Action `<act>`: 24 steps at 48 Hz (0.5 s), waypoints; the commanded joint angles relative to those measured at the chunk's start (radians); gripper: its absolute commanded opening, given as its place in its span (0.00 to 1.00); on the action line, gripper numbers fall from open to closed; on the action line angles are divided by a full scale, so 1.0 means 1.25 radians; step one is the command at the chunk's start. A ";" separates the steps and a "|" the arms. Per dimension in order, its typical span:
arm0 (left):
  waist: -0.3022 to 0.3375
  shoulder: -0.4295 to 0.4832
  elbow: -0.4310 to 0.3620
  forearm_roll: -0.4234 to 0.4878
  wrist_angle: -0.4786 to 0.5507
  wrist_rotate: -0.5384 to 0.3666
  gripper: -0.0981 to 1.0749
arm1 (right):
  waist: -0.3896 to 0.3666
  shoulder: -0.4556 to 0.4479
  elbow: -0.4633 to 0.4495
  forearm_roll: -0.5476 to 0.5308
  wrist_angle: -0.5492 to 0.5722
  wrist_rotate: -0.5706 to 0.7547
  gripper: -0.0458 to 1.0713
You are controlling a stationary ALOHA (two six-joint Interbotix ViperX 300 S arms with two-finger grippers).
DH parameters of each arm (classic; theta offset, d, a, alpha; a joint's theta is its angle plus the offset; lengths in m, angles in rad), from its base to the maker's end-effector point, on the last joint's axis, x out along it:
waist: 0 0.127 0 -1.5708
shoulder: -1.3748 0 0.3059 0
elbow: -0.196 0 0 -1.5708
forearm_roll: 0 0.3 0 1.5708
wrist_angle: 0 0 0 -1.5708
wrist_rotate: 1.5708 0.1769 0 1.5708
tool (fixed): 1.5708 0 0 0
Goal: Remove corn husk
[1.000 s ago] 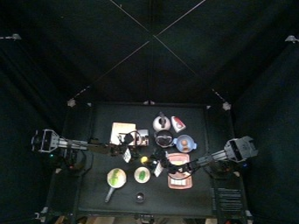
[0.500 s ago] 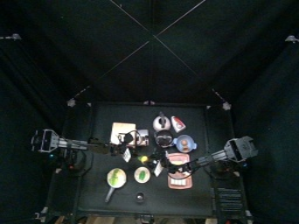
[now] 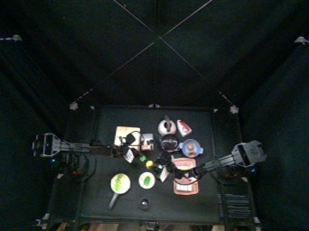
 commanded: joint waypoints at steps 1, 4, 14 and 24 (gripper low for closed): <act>0.005 -0.017 -0.007 0.011 -0.006 0.001 0.45 | 0.004 -0.026 -0.006 -0.005 0.005 -0.001 0.58; 0.005 -0.023 -0.005 0.020 -0.006 0.001 0.45 | 0.004 -0.029 -0.005 -0.005 0.005 -0.001 0.58; 0.005 -0.040 0.005 0.031 -0.007 0.000 0.45 | 0.004 -0.037 -0.001 -0.002 0.005 -0.001 0.58; -0.001 -0.040 0.006 0.036 -0.007 0.002 0.45 | 0.004 -0.039 0.004 0.000 0.002 -0.001 0.57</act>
